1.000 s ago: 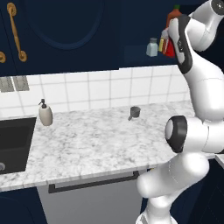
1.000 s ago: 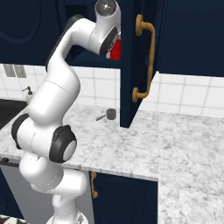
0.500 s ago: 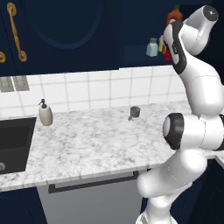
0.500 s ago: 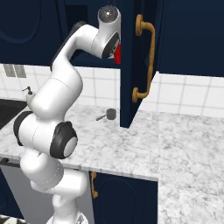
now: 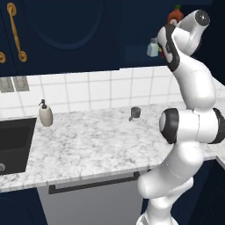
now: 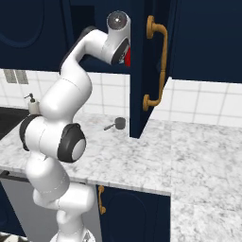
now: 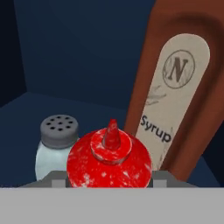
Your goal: Put the shaker and condiment bottle from the counter next to their counterparts in the cabinet.
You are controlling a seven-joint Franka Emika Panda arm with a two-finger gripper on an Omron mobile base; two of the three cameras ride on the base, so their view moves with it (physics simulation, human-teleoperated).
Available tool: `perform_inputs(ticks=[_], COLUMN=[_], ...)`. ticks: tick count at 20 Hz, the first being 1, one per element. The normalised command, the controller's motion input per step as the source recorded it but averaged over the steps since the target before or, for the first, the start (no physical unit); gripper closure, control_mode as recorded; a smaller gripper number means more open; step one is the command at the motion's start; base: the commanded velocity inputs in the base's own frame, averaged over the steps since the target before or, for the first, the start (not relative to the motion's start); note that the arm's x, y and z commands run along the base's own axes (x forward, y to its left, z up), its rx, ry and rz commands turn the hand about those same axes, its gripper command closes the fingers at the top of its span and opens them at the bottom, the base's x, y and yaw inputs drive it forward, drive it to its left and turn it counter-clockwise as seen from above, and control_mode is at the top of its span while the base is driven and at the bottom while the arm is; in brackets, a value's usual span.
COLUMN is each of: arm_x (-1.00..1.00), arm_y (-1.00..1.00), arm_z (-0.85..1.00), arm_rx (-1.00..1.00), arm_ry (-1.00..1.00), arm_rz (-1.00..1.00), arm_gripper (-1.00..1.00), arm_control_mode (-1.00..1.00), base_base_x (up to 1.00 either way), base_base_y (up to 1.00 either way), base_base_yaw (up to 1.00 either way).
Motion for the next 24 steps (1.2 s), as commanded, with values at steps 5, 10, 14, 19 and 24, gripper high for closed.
perform_inputs(ticks=[5,10,14,19,24], arm_x=[0.29,0.23,0.24,0.18,0.19], arm_y=[0.00,-0.01,-0.08,0.00,-0.02], arm_z=[0.00,-0.04,-0.07,-0.08,-0.05], arm_rx=[0.00,0.00,0.00,0.00,0.00], arm_ry=[-0.01,0.00,0.00,0.00,0.00], arm_rz=[0.00,0.00,0.00,0.00,0.00], arm_gripper=[1.00,1.00,1.00,1.00,-1.00], arm_control_mode=[-1.00,-1.00,-1.00,-1.00,-1.00], base_base_x=[0.00,0.00,0.00,0.00,0.00], base_base_y=[0.00,0.00,0.00,0.00,0.00], base_base_yaw=[0.00,0.00,0.00,0.00,0.00])
